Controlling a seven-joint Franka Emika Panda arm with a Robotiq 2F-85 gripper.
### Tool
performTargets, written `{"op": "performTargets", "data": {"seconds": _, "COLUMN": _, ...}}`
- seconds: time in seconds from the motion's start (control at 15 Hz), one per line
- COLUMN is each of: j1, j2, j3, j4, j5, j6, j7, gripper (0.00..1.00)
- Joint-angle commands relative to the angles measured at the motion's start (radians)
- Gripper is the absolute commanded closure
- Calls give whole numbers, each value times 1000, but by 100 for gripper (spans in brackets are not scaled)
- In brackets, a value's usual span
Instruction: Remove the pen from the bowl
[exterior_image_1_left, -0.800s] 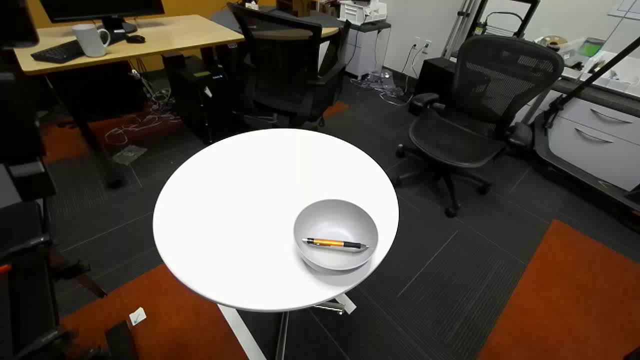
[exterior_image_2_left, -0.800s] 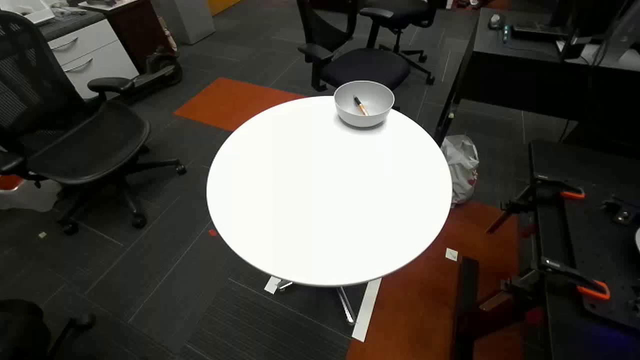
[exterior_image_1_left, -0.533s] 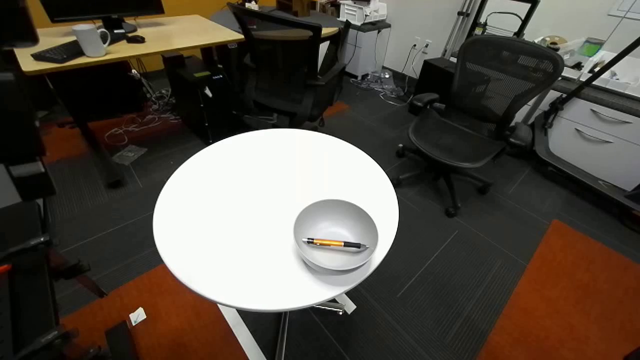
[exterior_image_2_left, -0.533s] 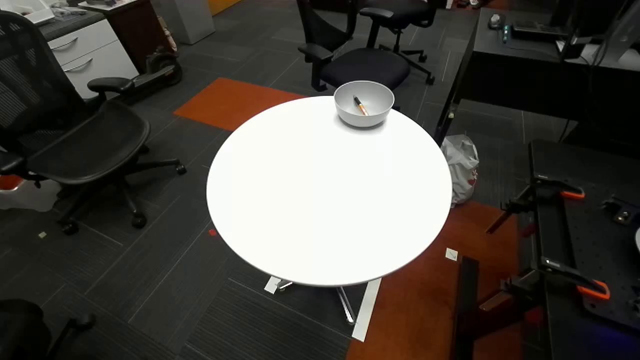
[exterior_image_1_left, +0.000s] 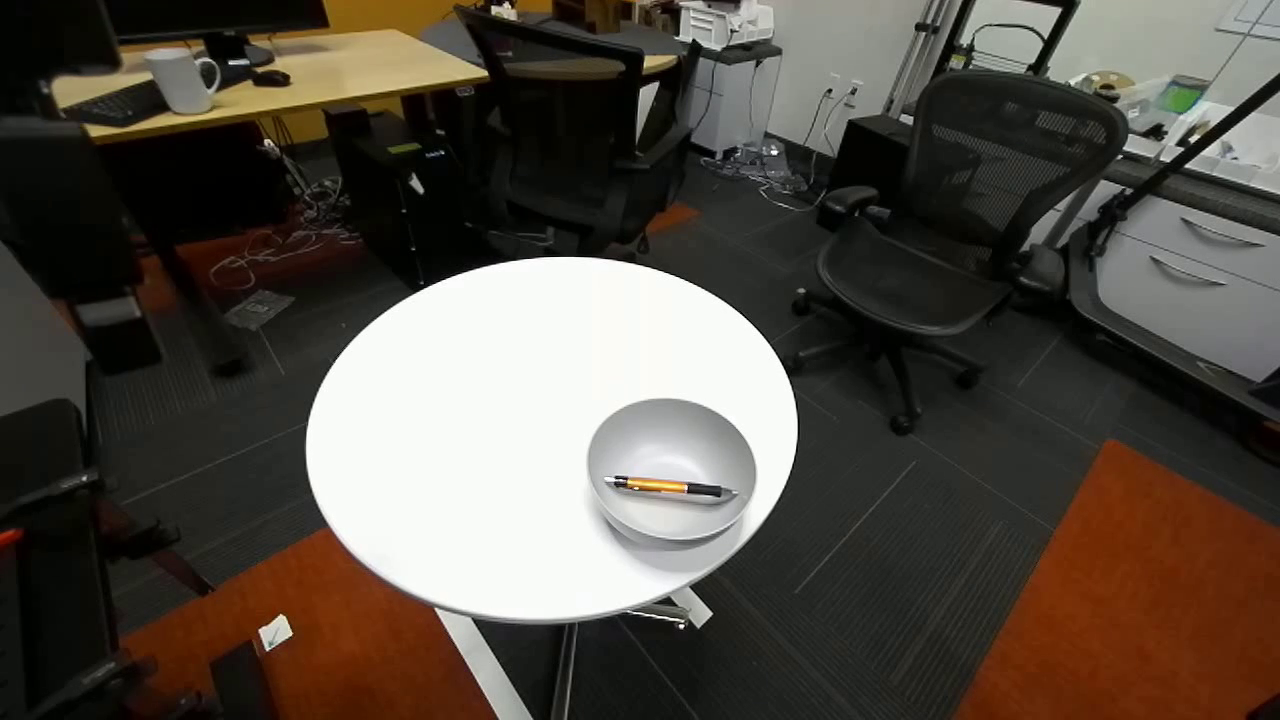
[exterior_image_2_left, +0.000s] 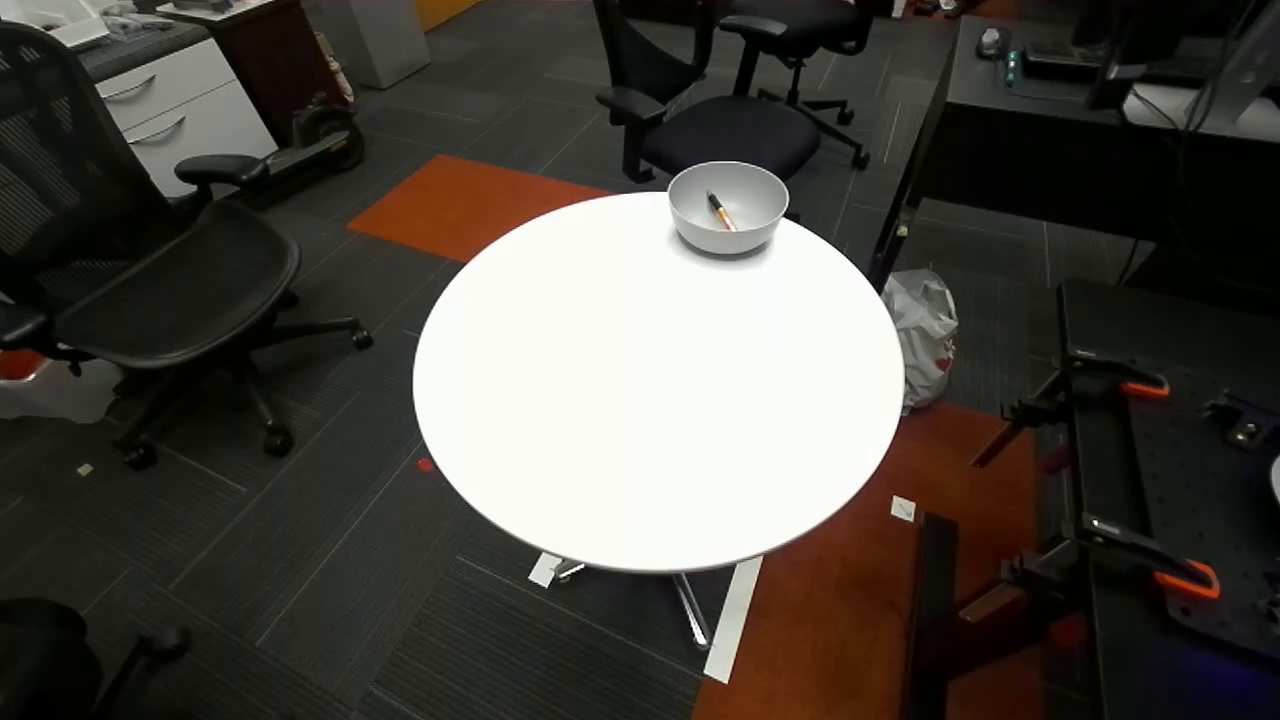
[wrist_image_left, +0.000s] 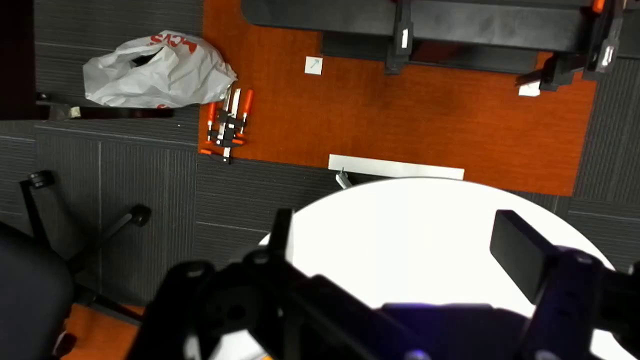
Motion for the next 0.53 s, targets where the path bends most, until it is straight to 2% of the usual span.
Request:
{"op": "performTargets", "data": {"seconds": 0.0, "j1": 10, "j2": 160, "j3": 7, "j4": 139, "j5": 46, "j6": 48, "j7": 63, "gripper": 0}}
{"op": "performTargets", "data": {"seconds": 0.47, "j1": -27, "j2": 479, "j3": -18, "j4": 425, "j5": 126, "j6": 158, "j7": 232, "gripper": 0}}
